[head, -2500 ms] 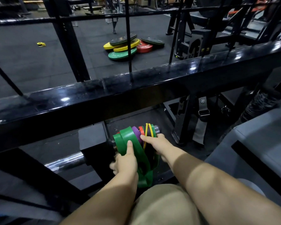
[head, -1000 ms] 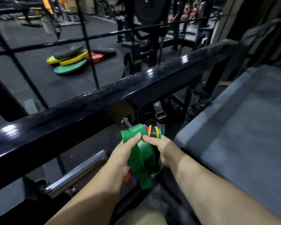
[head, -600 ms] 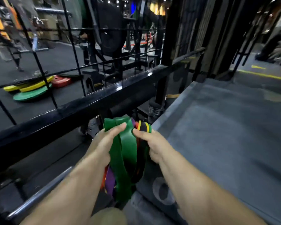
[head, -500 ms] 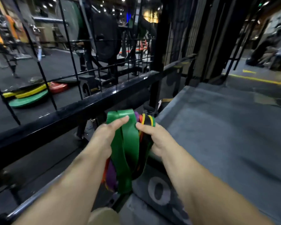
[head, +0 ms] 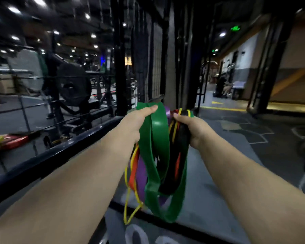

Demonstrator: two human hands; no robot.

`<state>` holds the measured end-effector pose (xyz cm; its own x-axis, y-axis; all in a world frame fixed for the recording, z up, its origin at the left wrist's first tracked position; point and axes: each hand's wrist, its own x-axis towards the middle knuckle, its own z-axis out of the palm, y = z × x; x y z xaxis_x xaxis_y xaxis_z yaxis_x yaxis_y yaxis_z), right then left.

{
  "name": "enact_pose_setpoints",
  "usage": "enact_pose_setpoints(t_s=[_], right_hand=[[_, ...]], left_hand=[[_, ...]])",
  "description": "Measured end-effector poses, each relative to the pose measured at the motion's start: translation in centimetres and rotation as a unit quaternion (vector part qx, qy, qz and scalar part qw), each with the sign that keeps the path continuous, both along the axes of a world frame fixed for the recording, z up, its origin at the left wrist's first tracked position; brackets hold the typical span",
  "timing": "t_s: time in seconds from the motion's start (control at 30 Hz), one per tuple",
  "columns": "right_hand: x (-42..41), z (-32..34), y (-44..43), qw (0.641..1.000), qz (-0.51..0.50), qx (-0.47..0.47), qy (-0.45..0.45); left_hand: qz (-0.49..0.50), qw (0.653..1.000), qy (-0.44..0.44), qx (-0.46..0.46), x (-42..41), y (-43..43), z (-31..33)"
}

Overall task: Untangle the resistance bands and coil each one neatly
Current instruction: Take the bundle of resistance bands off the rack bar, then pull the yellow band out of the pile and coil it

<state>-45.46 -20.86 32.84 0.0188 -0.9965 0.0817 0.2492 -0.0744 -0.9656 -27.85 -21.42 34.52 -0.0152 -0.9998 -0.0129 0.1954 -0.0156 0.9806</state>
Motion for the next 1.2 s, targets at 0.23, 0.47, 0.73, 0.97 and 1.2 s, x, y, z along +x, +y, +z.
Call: enact_pose_setpoints(t_s=[0.23,0.47,0.73,0.97,1.2], right_hand=[[-8.3,3.5,-4.6,0.994,-0.087,-0.046,0.038],[-12.1,0.6,-8.9,0.989,-0.131,-0.043,0.044],[-14.1,-17.8,-8.3,0.896,-0.153,0.287,0.302],[-13.8,-19.9,-4.2,0.798,-0.368,0.319,0.355],[-10.0,-18.8,-2.0,0.813,-0.304,0.065,0.492]], left_hand=[[-0.051,0.998,0.006,-0.038,-8.8,-8.7,2.8],[-0.077,0.994,0.015,-0.073,-14.6,-12.6,-0.6],[-0.07,0.978,-0.176,0.088,-13.9,-10.4,-19.3],[-0.001,0.918,-0.389,0.077,-11.6,-5.9,-21.9],[0.018,0.924,-0.359,0.132,-9.9,-3.9,-24.4]])
